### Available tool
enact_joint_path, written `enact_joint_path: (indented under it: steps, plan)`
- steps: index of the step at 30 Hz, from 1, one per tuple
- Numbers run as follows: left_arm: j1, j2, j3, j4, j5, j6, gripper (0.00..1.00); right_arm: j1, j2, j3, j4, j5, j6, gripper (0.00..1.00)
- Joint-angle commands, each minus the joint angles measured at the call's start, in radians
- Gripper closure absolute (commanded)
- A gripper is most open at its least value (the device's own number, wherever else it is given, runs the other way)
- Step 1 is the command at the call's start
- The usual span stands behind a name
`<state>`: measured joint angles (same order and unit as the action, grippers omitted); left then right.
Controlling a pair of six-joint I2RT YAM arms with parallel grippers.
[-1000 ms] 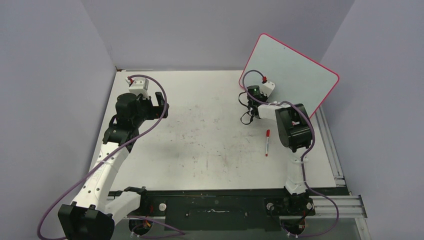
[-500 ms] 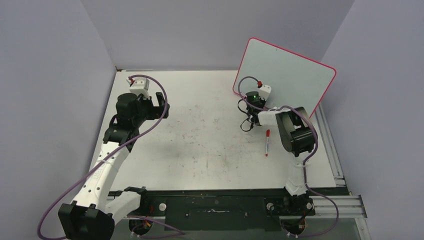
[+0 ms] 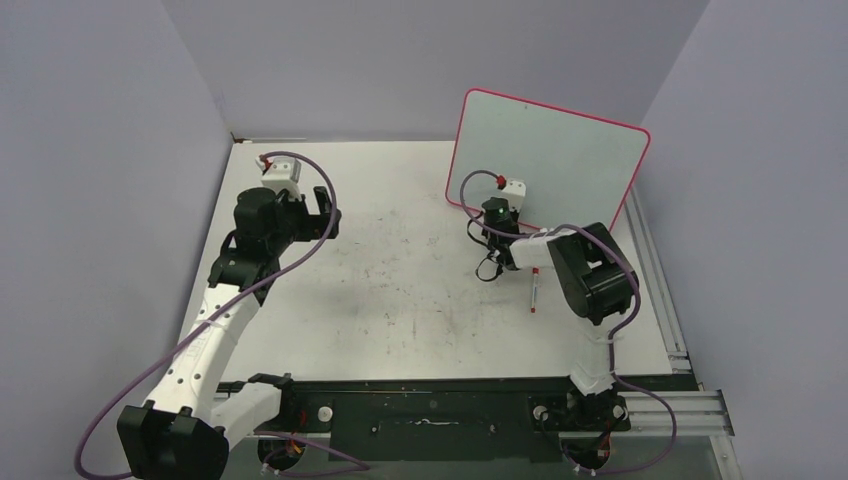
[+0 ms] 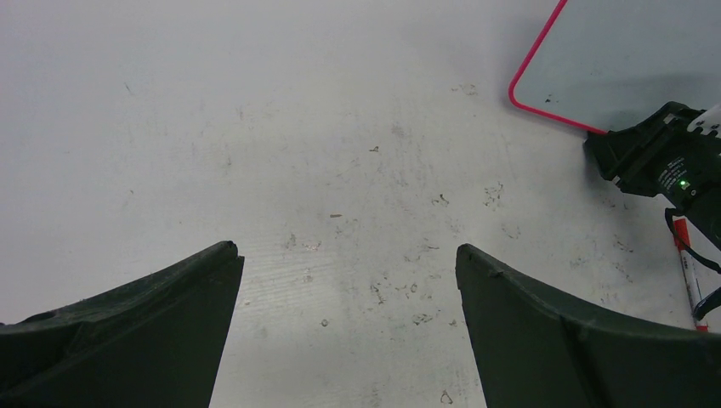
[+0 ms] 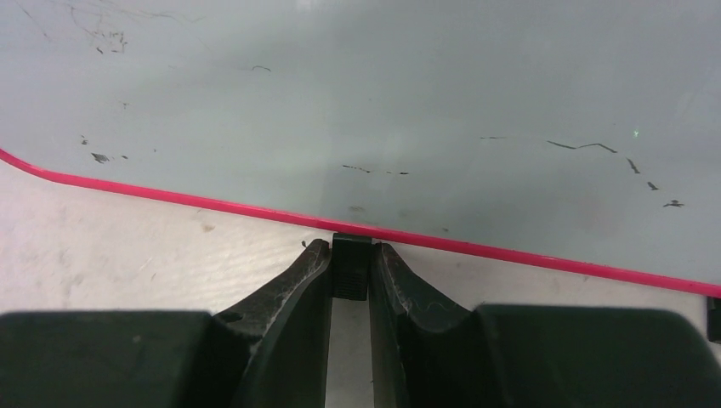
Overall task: Write a sentence on the whiteboard
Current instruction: Move the whiteboard stand to the center of the board.
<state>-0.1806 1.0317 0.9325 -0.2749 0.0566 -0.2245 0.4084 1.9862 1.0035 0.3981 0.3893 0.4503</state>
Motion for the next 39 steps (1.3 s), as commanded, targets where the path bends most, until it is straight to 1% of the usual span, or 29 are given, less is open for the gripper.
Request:
enact_joint_path:
  steps: [1, 7, 12, 17, 22, 30, 34, 39]
  plan:
    - [-0.016, -0.006, -0.002, 0.042, 0.030, 0.009, 0.04, 0.111, -0.063, -0.039, 0.056, -0.141, -0.032, 0.95]
    - [-0.019, -0.041, -0.056, 0.017, 0.117, -0.008, 0.04, 0.186, -0.081, -0.078, 0.090, -0.169, -0.068, 0.95]
    - [-0.019, -0.098, -0.105, -0.020, 0.143, 0.007, 0.04, 0.232, -0.106, -0.133, 0.134, -0.222, -0.111, 0.95]
    - [-0.019, -0.135, -0.138, -0.011, 0.199, 0.007, 0.04, 0.273, -0.139, -0.200, 0.168, -0.287, -0.151, 0.95]
    - [-0.019, -0.137, -0.144, 0.012, 0.244, 0.011, 0.04, 0.302, -0.205, -0.279, 0.190, -0.322, -0.153, 0.95]
    - [-0.020, -0.127, -0.155, 0.047, 0.347, 0.009, 0.04, 0.342, -0.321, -0.372, 0.156, -0.325, -0.167, 0.95]
    - [-0.027, -0.117, -0.159, 0.055, 0.373, 0.007, 0.04, 0.347, -0.360, -0.411, 0.150, -0.310, -0.175, 0.95]
    - [-0.047, -0.103, -0.160, 0.070, 0.423, 0.004, 0.04, 0.353, -0.396, -0.450, 0.146, -0.300, -0.177, 0.90]
